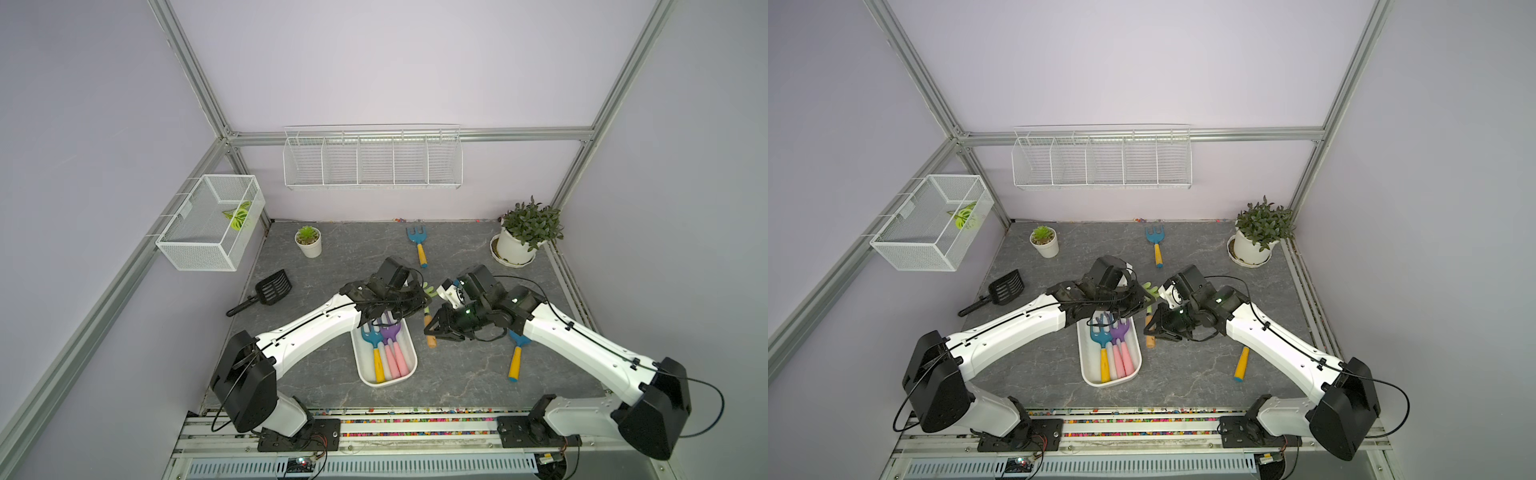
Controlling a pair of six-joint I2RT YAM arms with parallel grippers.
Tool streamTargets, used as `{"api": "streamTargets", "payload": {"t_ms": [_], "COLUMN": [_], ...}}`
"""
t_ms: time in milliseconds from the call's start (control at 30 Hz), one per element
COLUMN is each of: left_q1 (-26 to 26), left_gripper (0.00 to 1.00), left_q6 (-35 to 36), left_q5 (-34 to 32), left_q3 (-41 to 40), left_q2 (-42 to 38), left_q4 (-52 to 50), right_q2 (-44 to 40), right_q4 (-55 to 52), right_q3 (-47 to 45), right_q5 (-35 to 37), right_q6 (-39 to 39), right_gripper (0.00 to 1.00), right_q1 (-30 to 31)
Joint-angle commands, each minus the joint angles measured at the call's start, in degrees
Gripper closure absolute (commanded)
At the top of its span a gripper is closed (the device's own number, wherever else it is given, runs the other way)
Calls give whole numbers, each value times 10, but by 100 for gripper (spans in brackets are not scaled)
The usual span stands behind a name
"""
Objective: Put the rake into the storage box
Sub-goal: Pick up the rake at the center of the board, then place the rake in the storage box.
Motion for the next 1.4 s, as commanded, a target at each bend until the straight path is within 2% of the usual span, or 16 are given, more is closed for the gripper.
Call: {"api": "streamTargets", "payload": {"t_ms": [0,200,300,333,533,667,1000,1133,1367], "left_q1": [-4,-4,-3,-3,-3,3,56,67,71], "left_gripper": [81,99,100,100,100,100,100,100,100], "left_q6": [9,10,10,10,11,4,1,17,32], "left_q5": [-4,1,2,2,-4,-11,-28,-55,-80], "left_q3": [21,18,15,15,-6,-35,-129,-158,-212], "left_q2": [9,8,4,2,-23,-58,-176,-218,-244], "left_q4": [0,4,5,5,9,10,-25,-59,-99], "right_q2": [3,-1,-4,-6,-23,-34,-49,-46,-29], "right_q4": [5,6,7,7,-5,-17,-42,-41,-29], "right_q3": [6,7,9,8,14,24,42,37,31], "right_q5": [-2,7,12,16,41,52,72,63,49], "right_q6": [2,6,4,3,-11,-25,-46,-46,-43], "right_gripper": [100,100,95,90,47,34,35,37,40], "right_q1": [11,13,13,14,13,12,-1,-14,-15]}}
